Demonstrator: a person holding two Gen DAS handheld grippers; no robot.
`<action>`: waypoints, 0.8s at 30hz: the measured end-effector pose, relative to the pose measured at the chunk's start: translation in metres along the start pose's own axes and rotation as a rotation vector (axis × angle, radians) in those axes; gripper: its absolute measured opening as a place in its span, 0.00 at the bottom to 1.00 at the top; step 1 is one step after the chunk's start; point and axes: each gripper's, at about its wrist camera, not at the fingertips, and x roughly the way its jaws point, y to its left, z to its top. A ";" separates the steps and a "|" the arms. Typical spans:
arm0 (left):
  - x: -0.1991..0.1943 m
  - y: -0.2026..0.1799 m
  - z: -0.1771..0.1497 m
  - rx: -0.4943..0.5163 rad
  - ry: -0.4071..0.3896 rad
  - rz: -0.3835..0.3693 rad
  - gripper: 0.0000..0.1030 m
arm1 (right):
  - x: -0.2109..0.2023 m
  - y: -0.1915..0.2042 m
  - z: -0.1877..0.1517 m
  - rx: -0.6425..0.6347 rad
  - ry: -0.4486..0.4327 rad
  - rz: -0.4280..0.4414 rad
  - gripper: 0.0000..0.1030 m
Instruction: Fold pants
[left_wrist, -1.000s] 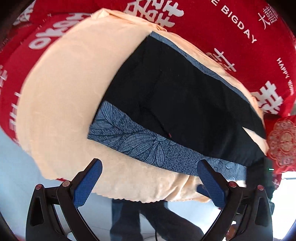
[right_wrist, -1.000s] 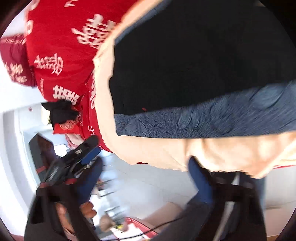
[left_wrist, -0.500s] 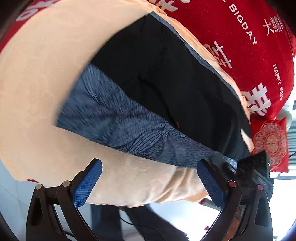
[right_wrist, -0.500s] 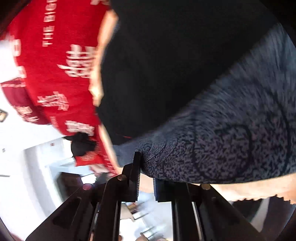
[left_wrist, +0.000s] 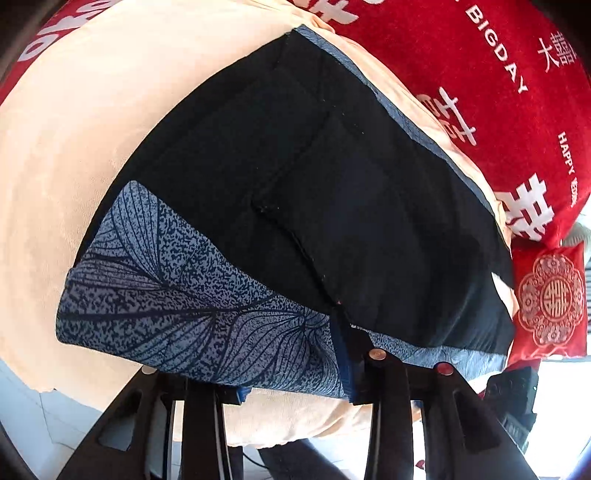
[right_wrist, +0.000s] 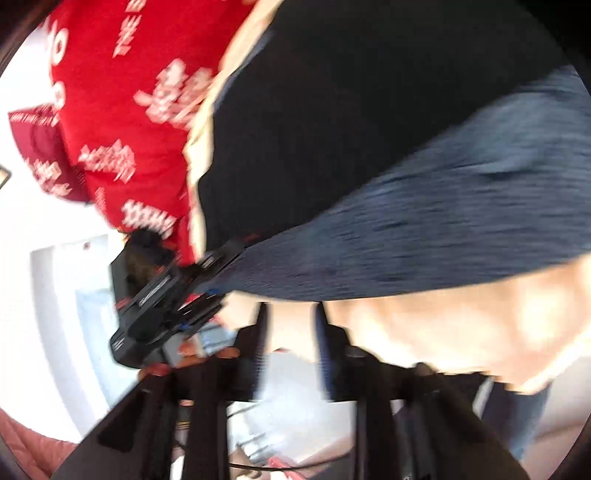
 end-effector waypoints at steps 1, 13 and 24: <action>0.000 0.000 -0.001 0.009 0.003 0.000 0.37 | -0.007 -0.007 0.001 0.021 -0.024 -0.003 0.50; -0.003 0.004 -0.002 0.017 0.008 0.019 0.28 | -0.060 -0.076 0.005 0.357 -0.273 0.196 0.11; -0.067 -0.062 0.049 -0.066 -0.182 0.028 0.28 | -0.111 0.049 0.102 0.002 -0.174 0.052 0.07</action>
